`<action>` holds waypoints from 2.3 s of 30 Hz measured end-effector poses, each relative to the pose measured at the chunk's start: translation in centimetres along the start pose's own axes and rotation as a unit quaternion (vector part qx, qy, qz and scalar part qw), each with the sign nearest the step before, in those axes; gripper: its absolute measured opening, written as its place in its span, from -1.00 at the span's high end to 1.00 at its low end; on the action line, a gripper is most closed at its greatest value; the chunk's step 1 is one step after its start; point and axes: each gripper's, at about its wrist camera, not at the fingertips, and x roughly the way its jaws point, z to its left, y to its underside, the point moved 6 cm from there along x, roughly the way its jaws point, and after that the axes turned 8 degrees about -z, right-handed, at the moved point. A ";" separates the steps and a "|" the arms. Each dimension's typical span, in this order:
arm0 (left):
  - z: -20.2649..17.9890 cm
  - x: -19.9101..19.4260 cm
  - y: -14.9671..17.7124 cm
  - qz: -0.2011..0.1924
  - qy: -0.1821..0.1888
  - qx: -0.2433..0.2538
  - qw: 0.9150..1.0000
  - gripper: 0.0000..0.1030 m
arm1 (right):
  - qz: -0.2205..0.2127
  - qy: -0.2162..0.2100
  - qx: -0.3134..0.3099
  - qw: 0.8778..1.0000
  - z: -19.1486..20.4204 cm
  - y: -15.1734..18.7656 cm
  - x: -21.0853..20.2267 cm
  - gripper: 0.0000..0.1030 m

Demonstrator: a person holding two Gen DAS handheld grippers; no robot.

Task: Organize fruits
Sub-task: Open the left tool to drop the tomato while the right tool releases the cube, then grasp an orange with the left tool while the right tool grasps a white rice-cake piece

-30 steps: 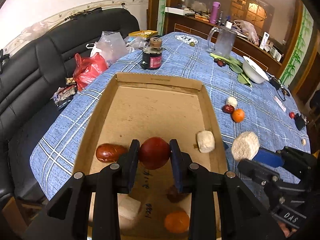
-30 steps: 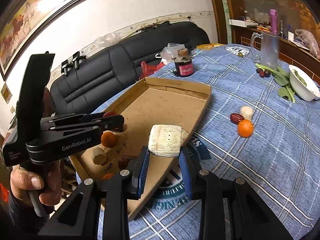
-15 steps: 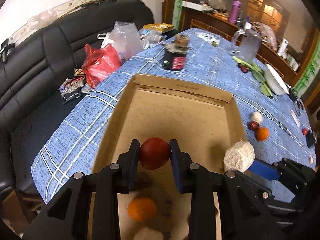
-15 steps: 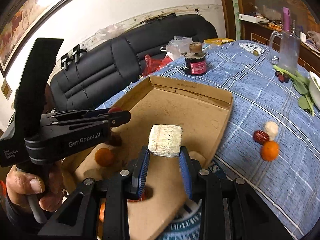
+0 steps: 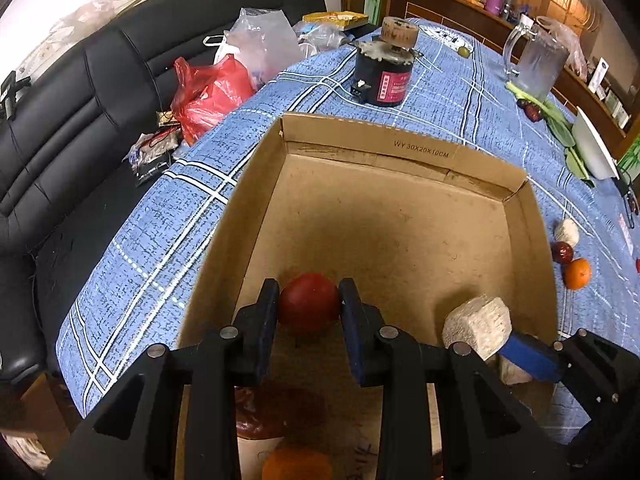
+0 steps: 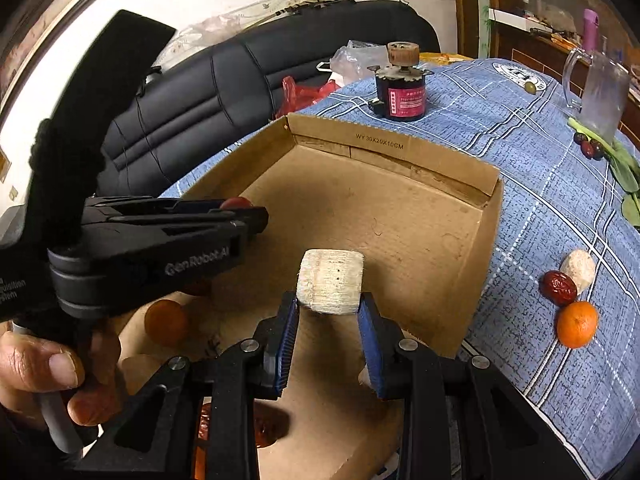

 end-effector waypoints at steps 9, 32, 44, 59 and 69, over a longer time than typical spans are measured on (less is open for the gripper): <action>0.1 0.3 0.0 0.011 -0.014 -0.002 1.000 0.10 | 0.004 0.008 -0.014 1.000 0.1 -0.1 0.2 0.35; -1.0 -4.6 1.3 -0.018 0.007 -0.021 1.000 -0.33 | -0.059 0.015 0.018 0.998 -2.5 1.6 -9.6 0.10; -7.3 -8.7 2.0 -0.041 0.078 0.004 0.996 -0.33 | -0.063 0.057 0.066 0.994 -8.6 5.2 -13.9 0.09; -13.7 -10.0 3.1 -0.037 0.127 0.042 0.990 -0.32 | -0.068 0.081 0.096 0.990 -14.3 5.0 -12.3 0.10; -20.0 -6.7 3.3 -0.013 0.147 0.070 0.987 -0.32 | -0.095 0.096 0.142 0.981 -20.2 2.1 -13.1 0.09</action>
